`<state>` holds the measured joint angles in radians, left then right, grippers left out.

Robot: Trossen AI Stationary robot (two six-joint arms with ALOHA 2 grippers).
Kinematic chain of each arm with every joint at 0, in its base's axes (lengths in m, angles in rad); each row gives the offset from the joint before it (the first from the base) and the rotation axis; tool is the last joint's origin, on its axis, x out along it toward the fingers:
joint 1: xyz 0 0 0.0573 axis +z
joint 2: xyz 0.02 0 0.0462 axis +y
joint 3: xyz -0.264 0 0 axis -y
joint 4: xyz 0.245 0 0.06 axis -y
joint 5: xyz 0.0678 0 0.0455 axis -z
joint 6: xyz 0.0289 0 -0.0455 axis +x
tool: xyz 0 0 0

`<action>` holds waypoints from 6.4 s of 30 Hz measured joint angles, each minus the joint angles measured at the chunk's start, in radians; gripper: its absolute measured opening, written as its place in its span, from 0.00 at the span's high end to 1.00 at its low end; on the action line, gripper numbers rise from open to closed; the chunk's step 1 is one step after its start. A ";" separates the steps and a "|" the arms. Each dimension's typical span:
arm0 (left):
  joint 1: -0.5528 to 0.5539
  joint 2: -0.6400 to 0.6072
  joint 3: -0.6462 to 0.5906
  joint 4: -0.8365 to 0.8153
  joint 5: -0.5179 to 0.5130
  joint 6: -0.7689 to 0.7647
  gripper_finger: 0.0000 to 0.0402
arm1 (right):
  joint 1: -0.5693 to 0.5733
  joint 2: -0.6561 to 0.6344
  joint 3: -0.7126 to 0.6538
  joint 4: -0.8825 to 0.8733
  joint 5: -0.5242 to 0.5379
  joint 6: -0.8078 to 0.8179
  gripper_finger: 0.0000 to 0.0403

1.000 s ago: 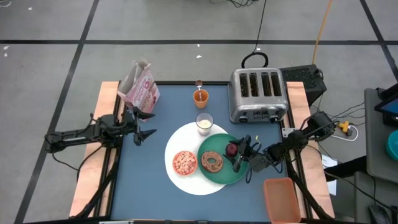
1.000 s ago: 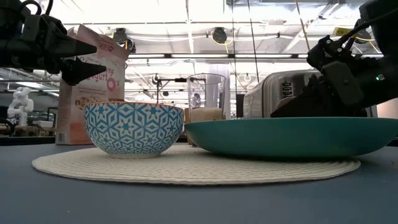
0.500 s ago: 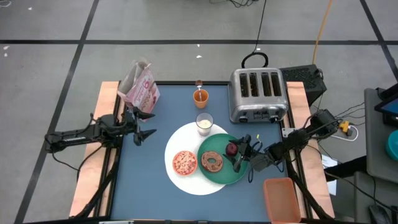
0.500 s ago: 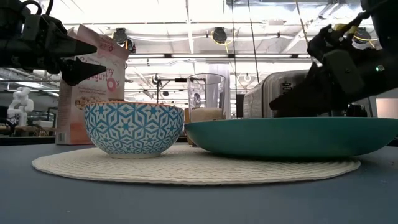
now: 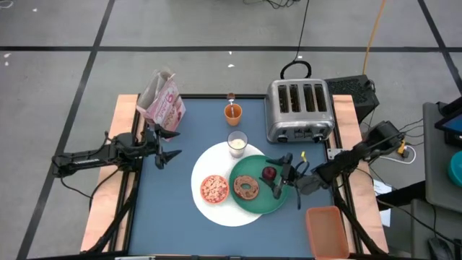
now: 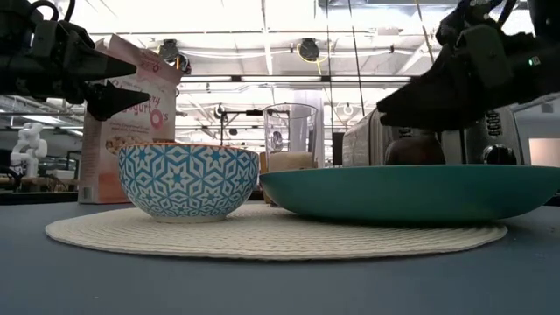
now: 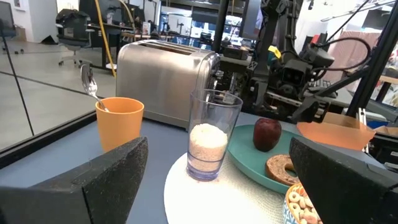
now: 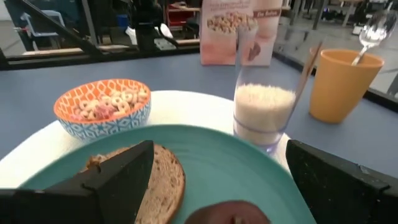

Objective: Arrange a breakfast setting
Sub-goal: Put the green patterned spoon on the white table mat to the left side of the orange bowl

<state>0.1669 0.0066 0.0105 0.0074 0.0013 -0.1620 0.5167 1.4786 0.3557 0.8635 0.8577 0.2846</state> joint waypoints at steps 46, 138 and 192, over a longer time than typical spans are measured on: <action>0.000 0.000 0.000 0.000 0.000 0.009 0.02 | -0.348 -0.248 0.529 -0.525 0.001 -0.376 0.11; 0.000 0.000 0.000 0.009 -0.001 0.062 0.02 | -0.969 0.499 1.061 -0.809 -0.653 0.123 0.11; 0.000 0.000 0.000 0.007 0.000 0.061 0.02 | -0.982 0.532 1.062 -0.762 -0.650 0.118 0.53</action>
<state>0.1669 0.0064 0.0109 0.0147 0.0010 -0.1014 -0.4652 2.0109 1.4174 0.1013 0.2073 0.4030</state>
